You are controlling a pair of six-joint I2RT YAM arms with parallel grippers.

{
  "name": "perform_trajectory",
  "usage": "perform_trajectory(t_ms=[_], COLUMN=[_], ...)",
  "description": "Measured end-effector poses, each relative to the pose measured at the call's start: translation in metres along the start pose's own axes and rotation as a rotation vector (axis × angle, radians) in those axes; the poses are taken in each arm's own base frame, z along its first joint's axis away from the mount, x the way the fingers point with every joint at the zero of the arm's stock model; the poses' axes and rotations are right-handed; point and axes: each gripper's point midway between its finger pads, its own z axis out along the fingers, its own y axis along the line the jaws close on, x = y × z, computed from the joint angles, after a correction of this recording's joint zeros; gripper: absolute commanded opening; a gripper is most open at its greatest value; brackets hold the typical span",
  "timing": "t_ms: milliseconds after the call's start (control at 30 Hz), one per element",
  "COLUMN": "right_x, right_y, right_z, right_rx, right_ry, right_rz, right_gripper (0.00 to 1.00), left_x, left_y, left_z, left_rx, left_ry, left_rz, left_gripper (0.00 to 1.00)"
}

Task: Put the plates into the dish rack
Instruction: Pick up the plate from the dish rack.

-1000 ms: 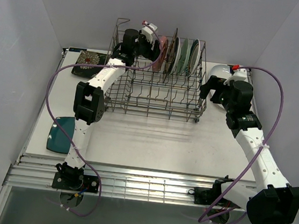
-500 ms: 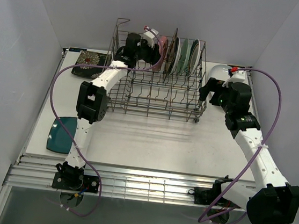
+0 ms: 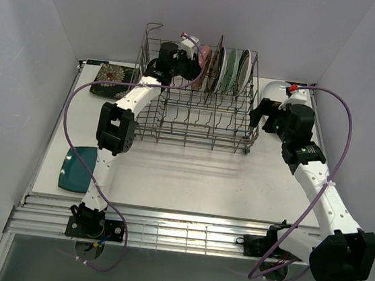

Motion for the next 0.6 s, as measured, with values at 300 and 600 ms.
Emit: perform_trajectory(t_ms=[300,600], right_x=[0.0025,0.0026], right_y=[-0.0007,-0.0007], right_z=[0.0020,0.0022], right_rx=[0.002,0.002], right_ry=[0.008,0.009], right_rz=[0.001,0.000], right_gripper=[0.97,0.97], left_x=[-0.0016,-0.0097], left_y=[-0.0002,-0.0018], left_z=[0.0006,0.0020], left_rx=[-0.008,-0.014], left_ry=[-0.008,-0.040], left_rz=[-0.032,-0.081], left_gripper=[0.00,0.00])
